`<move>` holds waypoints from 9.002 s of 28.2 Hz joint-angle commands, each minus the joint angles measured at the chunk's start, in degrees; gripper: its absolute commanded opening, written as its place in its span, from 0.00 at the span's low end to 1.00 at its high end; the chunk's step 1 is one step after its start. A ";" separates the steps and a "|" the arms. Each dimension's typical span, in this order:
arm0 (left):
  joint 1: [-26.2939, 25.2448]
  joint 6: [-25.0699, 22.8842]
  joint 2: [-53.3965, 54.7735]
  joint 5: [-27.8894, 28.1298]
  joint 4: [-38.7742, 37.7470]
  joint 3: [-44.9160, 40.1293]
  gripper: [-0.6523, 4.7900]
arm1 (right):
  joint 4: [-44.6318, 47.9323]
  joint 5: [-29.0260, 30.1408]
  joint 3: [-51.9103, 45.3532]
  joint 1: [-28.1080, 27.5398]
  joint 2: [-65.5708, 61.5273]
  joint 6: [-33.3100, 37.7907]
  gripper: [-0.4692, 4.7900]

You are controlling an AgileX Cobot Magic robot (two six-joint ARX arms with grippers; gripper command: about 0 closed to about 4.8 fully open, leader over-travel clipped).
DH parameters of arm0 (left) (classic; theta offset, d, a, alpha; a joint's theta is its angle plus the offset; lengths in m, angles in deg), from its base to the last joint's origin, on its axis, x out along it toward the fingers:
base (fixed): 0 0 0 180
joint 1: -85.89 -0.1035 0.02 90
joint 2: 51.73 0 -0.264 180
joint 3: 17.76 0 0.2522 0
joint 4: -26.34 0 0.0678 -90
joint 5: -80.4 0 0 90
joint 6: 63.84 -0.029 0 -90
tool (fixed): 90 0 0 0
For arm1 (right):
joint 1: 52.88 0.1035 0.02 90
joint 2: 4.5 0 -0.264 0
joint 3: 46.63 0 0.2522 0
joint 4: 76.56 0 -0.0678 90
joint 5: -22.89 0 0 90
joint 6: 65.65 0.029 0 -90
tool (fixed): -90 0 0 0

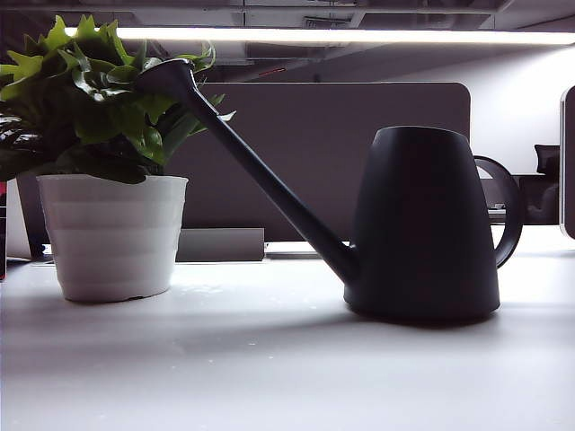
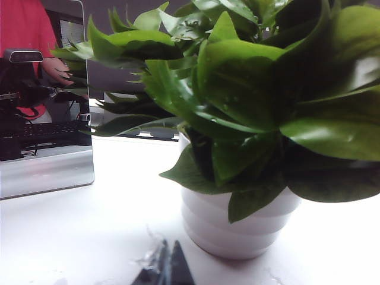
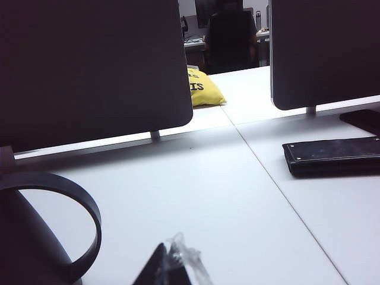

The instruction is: Pick up the watering can from the table, water the potted plant, and put the can back.

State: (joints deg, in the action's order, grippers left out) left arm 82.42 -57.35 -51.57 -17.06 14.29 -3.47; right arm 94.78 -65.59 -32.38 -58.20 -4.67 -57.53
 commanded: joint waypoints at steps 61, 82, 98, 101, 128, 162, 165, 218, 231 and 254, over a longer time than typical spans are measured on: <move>22.05 -10.56 28.63 -6.97 -44.87 49.94 0.11 | 37.18 8.70 32.70 10.84 -87.14 -38.47 0.54; 22.40 -6.45 37.07 9.66 -38.01 50.66 0.11 | 14.21 6.12 68.46 10.91 -76.15 -36.30 0.07; 22.12 -9.09 45.99 25.88 -43.45 55.82 0.11 | 2.82 -5.29 101.18 22.71 -99.91 -65.68 0.08; 22.14 -9.11 45.99 25.90 -44.98 58.21 0.11 | 5.20 -4.20 101.18 22.58 -99.93 -71.52 0.08; 22.16 -9.51 46.01 27.80 -50.97 59.43 0.11 | 10.51 -0.46 101.20 22.62 -99.93 -83.62 0.08; 22.18 -9.51 46.01 27.58 -50.97 59.43 0.11 | 10.25 -0.35 101.20 22.58 -99.93 -84.89 0.08; 22.18 -9.51 46.01 27.58 -50.93 59.43 0.11 | 10.12 -0.35 101.20 22.58 -99.91 -84.89 0.08; 38.69 -9.44 44.35 12.94 -36.59 56.52 0.11 | 12.33 -1.66 41.59 17.07 -46.12 -19.69 0.08; 52.24 -9.46 48.35 21.62 -35.06 55.45 0.11 | 41.59 -5.22 14.25 14.91 -49.35 -17.68 0.08; 52.52 -9.53 49.05 21.84 -36.41 53.53 0.11 | 72.19 8.44 26.99 4.63 -92.67 -18.67 0.08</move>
State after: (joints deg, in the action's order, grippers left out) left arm 134.90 -66.82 -2.41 4.57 -22.41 50.08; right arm 159.89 -58.22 -6.70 -53.61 -97.74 -78.23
